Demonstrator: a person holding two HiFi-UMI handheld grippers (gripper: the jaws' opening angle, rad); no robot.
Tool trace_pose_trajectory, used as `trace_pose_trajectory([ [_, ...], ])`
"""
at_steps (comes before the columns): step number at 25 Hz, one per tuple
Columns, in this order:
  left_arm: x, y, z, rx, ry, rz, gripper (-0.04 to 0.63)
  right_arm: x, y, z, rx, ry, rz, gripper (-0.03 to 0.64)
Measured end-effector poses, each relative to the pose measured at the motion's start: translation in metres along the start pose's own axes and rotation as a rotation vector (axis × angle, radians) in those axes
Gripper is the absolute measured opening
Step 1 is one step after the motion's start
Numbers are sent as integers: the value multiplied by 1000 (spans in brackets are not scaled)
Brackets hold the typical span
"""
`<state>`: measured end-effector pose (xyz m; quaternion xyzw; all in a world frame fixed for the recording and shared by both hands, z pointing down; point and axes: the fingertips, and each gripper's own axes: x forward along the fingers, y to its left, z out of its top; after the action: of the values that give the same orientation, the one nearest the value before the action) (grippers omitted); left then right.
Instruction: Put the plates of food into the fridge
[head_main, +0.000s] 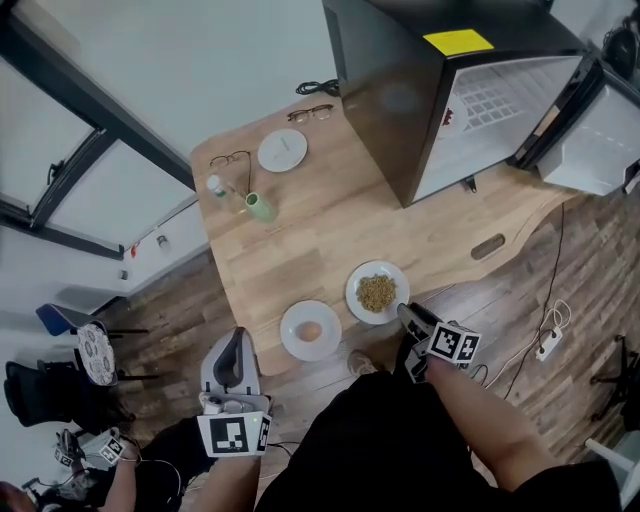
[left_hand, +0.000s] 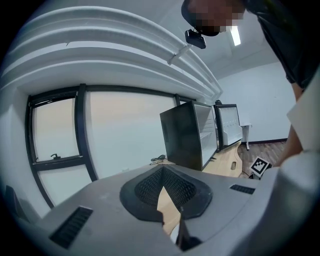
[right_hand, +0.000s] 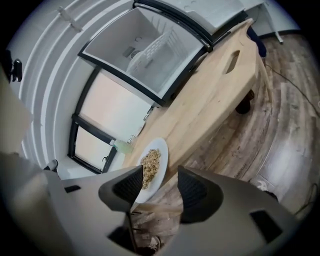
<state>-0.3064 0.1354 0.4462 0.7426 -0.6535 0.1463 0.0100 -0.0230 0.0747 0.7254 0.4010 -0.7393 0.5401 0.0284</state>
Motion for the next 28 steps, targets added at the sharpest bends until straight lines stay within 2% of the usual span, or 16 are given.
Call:
trace_pose_trajectory([
  [3,1,6,-1,-6,8,19,5,9,0,-3,21,32,5,215],
  [8,0,12,4,-9,2,32,5,20,0,-5,114,52,7,201],
  [9,0,14,4,-10,3,37,5,21,-1,-7,127,61,2,165],
  [10,0,17,3,-12,4,43,5,22,-1,-9,138,70,-3,101],
  [11,0,20,3,-15,6,50,5,22,0,-11,148,74,-5,75],
  [18,1,22,-1,-39,0,51,5,9,13,-2,219,11,51,32],
  [28,23,4,17,-57,-49,12,5,-14,21,32,259,-50,77,31],
])
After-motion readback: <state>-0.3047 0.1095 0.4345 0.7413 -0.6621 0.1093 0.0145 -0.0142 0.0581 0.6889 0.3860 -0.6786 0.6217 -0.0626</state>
